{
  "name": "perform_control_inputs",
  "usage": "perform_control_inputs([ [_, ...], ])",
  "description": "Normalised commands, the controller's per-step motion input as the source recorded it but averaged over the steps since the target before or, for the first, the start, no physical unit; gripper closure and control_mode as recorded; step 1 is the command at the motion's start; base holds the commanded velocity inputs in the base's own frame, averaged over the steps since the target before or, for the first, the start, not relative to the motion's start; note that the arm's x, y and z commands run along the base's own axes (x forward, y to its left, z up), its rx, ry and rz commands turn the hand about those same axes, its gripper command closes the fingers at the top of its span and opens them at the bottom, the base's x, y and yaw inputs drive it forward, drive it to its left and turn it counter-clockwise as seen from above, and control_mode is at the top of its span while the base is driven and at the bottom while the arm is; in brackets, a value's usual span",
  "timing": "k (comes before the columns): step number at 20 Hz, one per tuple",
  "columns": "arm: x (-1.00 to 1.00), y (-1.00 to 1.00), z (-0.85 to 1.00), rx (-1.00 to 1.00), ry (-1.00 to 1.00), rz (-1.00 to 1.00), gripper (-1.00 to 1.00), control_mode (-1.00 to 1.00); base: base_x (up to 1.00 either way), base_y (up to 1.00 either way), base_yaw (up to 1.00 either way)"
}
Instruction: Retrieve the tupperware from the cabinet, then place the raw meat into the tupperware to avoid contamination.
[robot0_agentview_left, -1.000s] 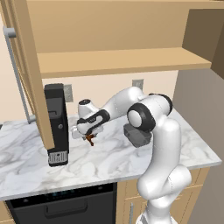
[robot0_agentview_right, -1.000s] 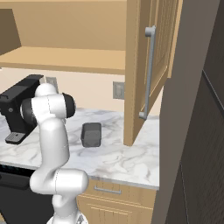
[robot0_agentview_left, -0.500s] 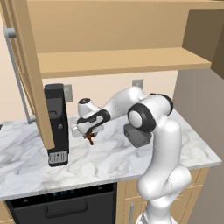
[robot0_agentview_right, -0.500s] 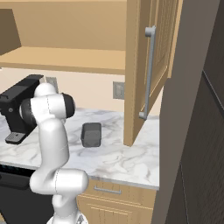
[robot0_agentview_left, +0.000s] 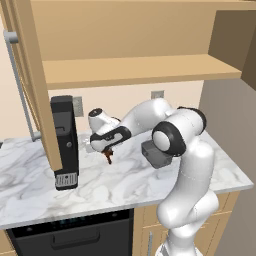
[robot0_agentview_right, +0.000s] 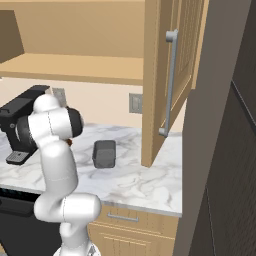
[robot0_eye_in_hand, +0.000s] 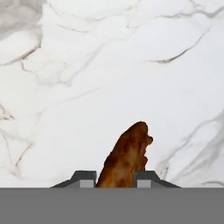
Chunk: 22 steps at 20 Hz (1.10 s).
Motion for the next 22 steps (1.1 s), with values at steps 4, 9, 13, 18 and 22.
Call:
perform_control_inputs([
  [4,-0.19,-0.27,0.45,-0.07,-0.02,-0.04,1.0,-1.0,0.0,0.0,0.0],
  [9,-0.23,-0.28,0.29,-0.03,0.0,-0.02,1.0,-1.0,0.0,0.0,0.0],
  [13,-0.26,-0.3,0.36,-0.03,-0.02,-0.02,1.0,-1.0,0.0,0.0,0.0],
  [18,-0.18,-0.25,0.48,-0.04,-0.09,0.0,1.0,-1.0,0.0,0.0,0.0],
  [22,-0.29,-0.18,0.24,-0.03,-0.23,0.0,1.0,-1.0,0.0,0.0,0.0],
])
